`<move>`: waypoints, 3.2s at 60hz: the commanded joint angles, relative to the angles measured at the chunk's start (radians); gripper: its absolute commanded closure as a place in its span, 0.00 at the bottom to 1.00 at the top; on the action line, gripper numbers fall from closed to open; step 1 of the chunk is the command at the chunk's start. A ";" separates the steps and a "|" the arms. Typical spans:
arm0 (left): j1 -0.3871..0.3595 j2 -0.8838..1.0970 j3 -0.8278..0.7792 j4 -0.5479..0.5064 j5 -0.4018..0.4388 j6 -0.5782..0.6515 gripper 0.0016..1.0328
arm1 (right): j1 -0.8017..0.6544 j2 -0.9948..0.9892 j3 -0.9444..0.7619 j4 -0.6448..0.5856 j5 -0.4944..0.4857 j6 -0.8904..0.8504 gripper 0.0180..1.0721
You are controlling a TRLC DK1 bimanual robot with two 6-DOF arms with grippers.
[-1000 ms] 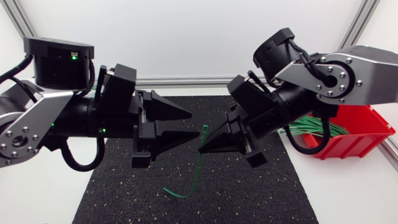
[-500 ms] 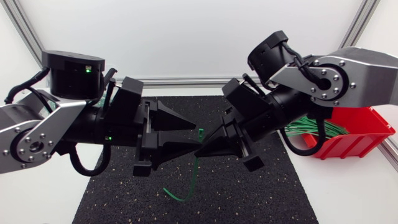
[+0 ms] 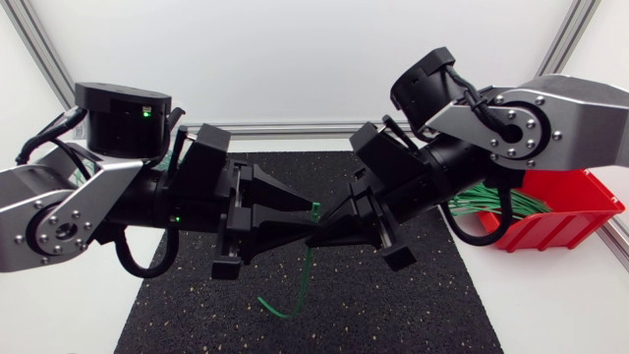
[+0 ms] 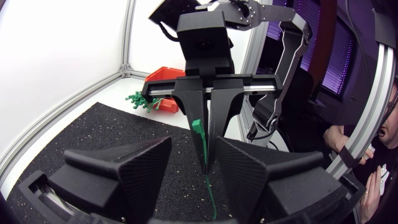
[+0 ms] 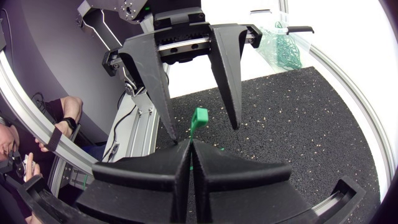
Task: Take a green cable tie from the red box, thread the tail through the head to close it, then place it in the transparent bin on the left.
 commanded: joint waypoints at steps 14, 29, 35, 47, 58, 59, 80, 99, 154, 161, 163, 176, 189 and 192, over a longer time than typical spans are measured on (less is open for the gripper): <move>0.006 0.030 -0.007 0.019 0.009 0.013 0.81 | 0.012 0.008 -0.032 0.009 -0.007 -0.016 0.94; 0.005 0.026 -0.003 0.018 0.009 0.006 0.96 | 0.008 0.000 -0.043 0.023 -0.005 -0.010 0.94; 0.009 0.012 -0.001 0.015 0.009 0.004 0.96 | -0.006 0.002 -0.043 0.029 -0.004 -0.008 0.93; 0.028 -0.019 -0.006 0.008 0.011 -0.004 0.96 | -0.008 -0.020 -0.053 0.029 0.024 -0.002 0.77; 0.044 -0.025 -0.004 0.013 0.014 -0.021 0.96 | -0.018 -0.044 -0.073 0.025 0.027 -0.002 0.55; 0.048 -0.025 -0.001 0.015 0.014 -0.027 0.96 | -0.020 -0.047 -0.076 0.025 0.027 -0.002 0.52; 0.069 -0.002 0.079 0.019 0.012 -0.149 0.97 | -0.101 -0.073 -0.101 0.017 0.055 0.009 0.15; 0.164 0.070 0.159 0.018 0.052 -0.283 0.97 | -0.113 -0.162 -0.170 0.094 0.139 -0.234 0.05; 0.426 0.257 0.275 -0.015 0.378 -0.639 0.97 | 0.061 -0.099 -0.138 0.069 0.559 -0.639 0.05; 0.456 0.259 0.275 -0.015 0.394 -0.639 0.97 | 0.077 -0.070 -0.113 0.052 0.559 -0.666 0.05; 0.466 0.259 0.275 -0.016 0.397 -0.639 0.97 | 0.081 -0.063 -0.105 0.054 0.559 -0.663 0.05; 0.479 0.287 0.281 -0.022 0.407 -0.639 0.97 | 0.107 -0.040 -0.153 0.233 0.585 -0.709 0.05; 0.479 0.310 0.284 -0.025 0.407 -0.639 0.97 | 0.135 -0.083 -0.279 0.517 0.573 -0.849 0.05; 0.476 0.310 0.283 -0.027 0.408 -0.639 0.97 | 0.143 -0.081 -0.300 0.562 0.579 -0.904 0.05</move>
